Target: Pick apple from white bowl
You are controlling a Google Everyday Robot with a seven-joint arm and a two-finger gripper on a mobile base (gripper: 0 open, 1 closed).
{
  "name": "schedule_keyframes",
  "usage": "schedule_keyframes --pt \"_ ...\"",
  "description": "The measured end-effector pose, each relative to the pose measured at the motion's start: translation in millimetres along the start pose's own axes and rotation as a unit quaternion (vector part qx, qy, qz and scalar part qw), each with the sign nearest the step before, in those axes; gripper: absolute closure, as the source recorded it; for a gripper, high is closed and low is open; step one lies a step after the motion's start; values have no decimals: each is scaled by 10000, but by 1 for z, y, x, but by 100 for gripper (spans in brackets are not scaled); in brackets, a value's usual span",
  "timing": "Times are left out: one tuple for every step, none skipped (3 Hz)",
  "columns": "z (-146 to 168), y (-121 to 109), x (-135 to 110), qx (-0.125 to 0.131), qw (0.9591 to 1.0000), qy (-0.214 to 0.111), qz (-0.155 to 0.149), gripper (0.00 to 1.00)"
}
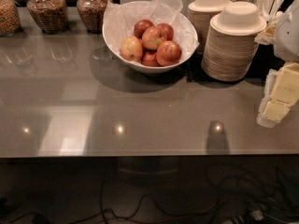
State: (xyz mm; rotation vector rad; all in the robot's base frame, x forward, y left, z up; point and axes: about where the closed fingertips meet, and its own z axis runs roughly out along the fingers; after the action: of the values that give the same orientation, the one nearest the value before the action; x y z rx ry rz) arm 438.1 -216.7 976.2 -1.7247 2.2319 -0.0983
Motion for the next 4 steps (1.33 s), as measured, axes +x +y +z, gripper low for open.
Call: schedule_keyframes --pt "0 0 0 1 10000 -1 0 0" --pt "4 -8 -10 129 9995 -290 63 0" --pt "16 -26 -29 356 9954 -834 305 0" --pt "27 -55 -53 695 9859 -1377 648 0"
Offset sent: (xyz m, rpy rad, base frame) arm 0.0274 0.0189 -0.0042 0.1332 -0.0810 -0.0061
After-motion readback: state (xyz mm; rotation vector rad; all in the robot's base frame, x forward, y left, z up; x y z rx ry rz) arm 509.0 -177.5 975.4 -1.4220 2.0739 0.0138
